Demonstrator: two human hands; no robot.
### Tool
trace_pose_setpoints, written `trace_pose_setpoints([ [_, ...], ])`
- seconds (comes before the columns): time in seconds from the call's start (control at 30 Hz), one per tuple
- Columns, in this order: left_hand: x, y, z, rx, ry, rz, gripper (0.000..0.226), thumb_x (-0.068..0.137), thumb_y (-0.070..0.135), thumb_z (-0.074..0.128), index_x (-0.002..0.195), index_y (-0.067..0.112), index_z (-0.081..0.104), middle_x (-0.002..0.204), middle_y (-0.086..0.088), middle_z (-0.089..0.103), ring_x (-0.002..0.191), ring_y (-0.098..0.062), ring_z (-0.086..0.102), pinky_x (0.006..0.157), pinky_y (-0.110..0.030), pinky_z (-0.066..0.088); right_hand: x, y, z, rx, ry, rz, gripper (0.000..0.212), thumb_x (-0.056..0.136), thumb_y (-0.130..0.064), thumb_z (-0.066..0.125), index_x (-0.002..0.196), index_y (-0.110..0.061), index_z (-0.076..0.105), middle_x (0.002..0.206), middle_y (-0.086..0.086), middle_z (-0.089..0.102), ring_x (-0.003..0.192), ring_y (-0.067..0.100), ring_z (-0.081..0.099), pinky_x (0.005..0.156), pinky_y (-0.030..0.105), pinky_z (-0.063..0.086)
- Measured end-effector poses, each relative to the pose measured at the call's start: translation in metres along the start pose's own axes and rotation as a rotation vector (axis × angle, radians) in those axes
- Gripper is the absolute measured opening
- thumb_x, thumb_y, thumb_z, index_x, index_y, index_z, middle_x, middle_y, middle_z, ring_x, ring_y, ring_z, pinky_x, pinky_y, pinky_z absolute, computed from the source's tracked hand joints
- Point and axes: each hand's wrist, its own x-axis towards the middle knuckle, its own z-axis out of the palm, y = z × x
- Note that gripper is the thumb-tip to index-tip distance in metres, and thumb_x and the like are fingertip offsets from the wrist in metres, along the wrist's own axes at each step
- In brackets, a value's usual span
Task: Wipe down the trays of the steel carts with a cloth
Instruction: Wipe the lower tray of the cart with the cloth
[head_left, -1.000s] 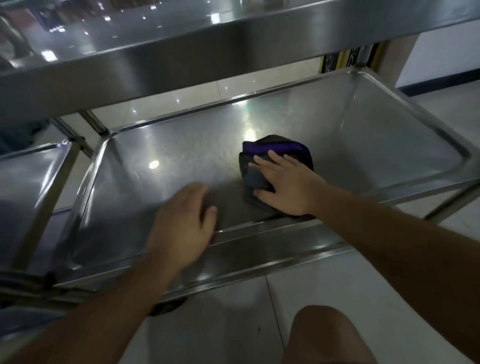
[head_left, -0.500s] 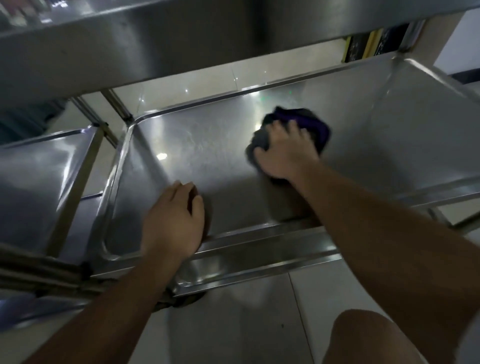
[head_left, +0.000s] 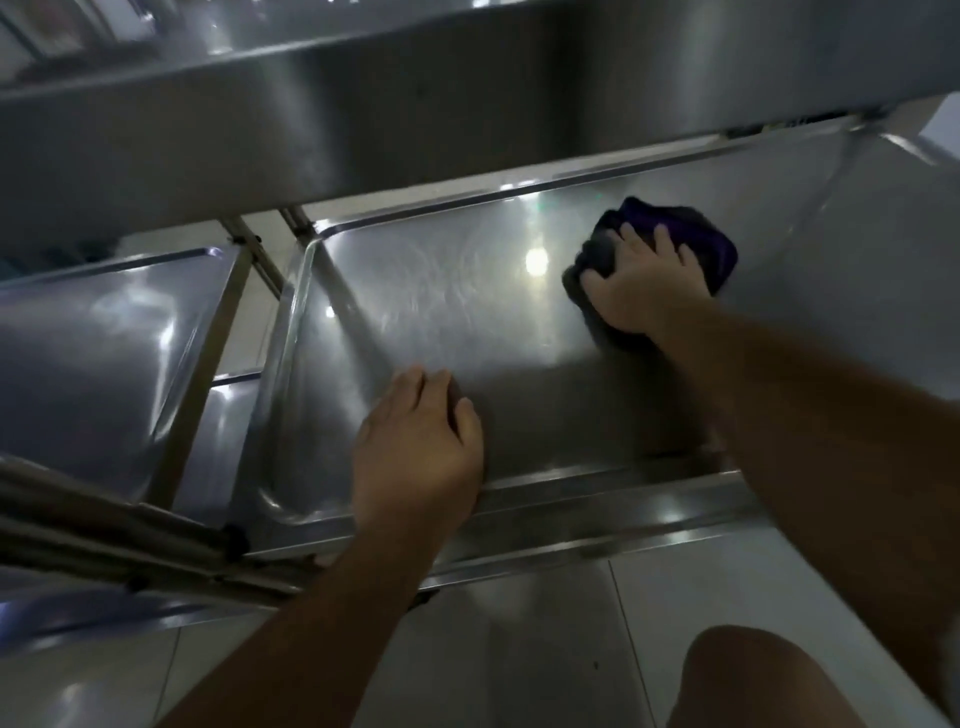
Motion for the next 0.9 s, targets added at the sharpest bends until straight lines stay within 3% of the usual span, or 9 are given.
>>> trace_pose_setpoints([
  [0.07, 0.001, 0.001, 0.000, -0.008, -0.011, -0.005, 0.034, 0.107, 0.038, 0.039, 0.127, 0.021, 0.061, 0.135, -0.004, 0.062, 0.129, -0.021, 0.053, 0.106, -0.040, 0.040, 0.015, -0.045, 0.009, 0.019, -0.008, -0.006, 0.080, 0.098, -0.062, 0.030, 0.166, -0.023, 0.015, 0.175, -0.004, 0.009, 0.160, 0.031, 0.001, 0.127, 0.052, 0.003],
  [0.17, 0.002, 0.003, -0.003, -0.043, -0.021, -0.038, 0.041, 0.107, 0.037, 0.040, 0.136, 0.015, 0.058, 0.142, -0.006, 0.060, 0.136, -0.026, 0.053, 0.112, -0.045, 0.041, 0.001, -0.104, 0.023, -0.029, -0.040, -0.219, 0.079, 0.098, -0.061, 0.032, 0.166, -0.023, 0.015, 0.174, -0.005, 0.009, 0.160, 0.029, 0.003, 0.128, 0.050, 0.004],
  [0.27, 0.001, 0.006, -0.009, -0.082, 0.009, -0.049, 0.049, 0.107, 0.034, 0.046, 0.149, 0.009, 0.049, 0.150, -0.012, 0.054, 0.140, -0.028, 0.048, 0.117, -0.044, 0.036, -0.039, -0.118, 0.035, -0.020, -0.087, -0.427, 0.079, 0.098, -0.063, 0.032, 0.166, -0.030, 0.013, 0.174, -0.011, 0.008, 0.161, 0.022, 0.001, 0.128, 0.046, 0.003],
  [0.47, -0.003, 0.005, -0.010, -0.170, 0.104, -0.072, 0.057, 0.109, 0.039, 0.041, 0.154, 0.006, 0.043, 0.155, -0.016, 0.049, 0.145, -0.030, 0.043, 0.122, -0.047, 0.034, -0.123, -0.079, 0.041, 0.025, -0.167, -0.587, 0.078, 0.095, -0.070, 0.025, 0.165, -0.041, 0.006, 0.172, -0.018, 0.002, 0.159, 0.010, -0.008, 0.128, 0.039, -0.005],
  [0.7, 0.000, 0.005, -0.007, -0.115, 0.083, -0.079, 0.056, 0.107, 0.044, 0.038, 0.150, 0.009, 0.048, 0.147, -0.018, 0.055, 0.135, -0.037, 0.050, 0.113, -0.052, 0.041, -0.176, -0.020, 0.014, 0.032, -0.241, -0.666, 0.072, 0.100, -0.071, 0.041, 0.163, -0.038, 0.028, 0.171, -0.018, 0.014, 0.158, 0.007, -0.002, 0.128, 0.035, -0.001],
  [0.9, -0.003, 0.013, -0.011, 0.071, 0.009, 0.056, 0.060, 0.103, 0.046, 0.030, 0.140, 0.009, 0.058, 0.145, -0.017, 0.055, 0.134, -0.037, 0.049, 0.107, -0.054, 0.044, -0.205, 0.057, -0.008, 0.015, -0.172, -0.545, 0.067, 0.102, -0.063, 0.048, 0.161, -0.039, 0.030, 0.169, -0.022, 0.017, 0.158, 0.004, 0.001, 0.127, 0.030, -0.001],
])
